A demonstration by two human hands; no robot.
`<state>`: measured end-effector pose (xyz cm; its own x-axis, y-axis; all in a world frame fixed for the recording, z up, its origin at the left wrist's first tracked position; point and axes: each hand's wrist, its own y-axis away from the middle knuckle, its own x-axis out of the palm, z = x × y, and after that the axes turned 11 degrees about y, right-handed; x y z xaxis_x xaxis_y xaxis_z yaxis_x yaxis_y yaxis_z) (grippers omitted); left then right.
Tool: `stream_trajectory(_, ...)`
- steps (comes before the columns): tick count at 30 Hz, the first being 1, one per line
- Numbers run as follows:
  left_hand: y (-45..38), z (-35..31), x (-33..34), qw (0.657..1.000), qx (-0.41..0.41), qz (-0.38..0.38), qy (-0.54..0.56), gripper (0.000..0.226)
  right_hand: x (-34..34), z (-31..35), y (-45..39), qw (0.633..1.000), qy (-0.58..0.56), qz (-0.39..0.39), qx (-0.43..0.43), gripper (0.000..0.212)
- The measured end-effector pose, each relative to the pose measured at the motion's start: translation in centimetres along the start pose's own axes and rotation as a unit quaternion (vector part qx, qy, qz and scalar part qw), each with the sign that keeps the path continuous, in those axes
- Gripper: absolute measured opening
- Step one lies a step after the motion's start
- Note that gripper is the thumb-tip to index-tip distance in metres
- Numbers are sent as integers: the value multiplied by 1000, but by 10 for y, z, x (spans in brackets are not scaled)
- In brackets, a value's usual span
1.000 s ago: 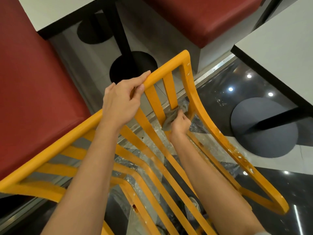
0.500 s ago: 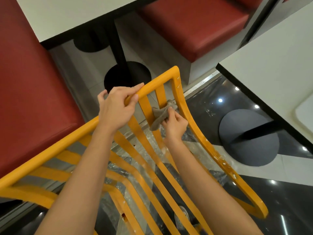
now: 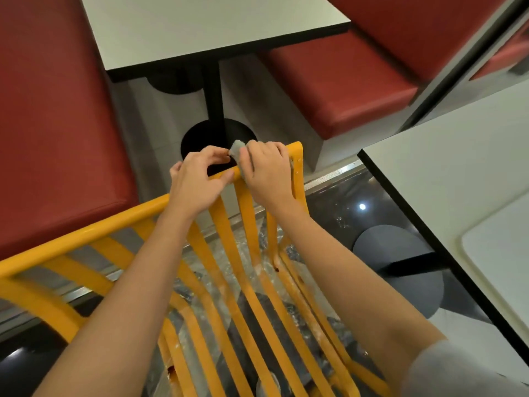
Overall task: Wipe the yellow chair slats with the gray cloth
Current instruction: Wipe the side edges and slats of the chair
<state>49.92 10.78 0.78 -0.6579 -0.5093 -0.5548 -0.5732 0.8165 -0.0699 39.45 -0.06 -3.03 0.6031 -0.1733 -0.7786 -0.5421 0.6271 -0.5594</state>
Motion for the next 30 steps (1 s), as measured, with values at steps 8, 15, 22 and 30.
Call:
stream_trajectory(8,1,-1,1,1000,-12,3,-22,34,-7,-52,-23,998,49,15,39,35)
stream_trajectory(15,1,-3,2,1000,-20,-10,-2,45,-2,-18,-12,985,64,62,-150,38)
stream_trajectory(22,2,-7,0,1000,-18,18,-12,44,-6,-15,-7,997,12,31,-70,29)
stream_trajectory(30,6,-11,-3,998,-22,40,-38,38,-37,-57,-14,963,-178,-69,189,34)
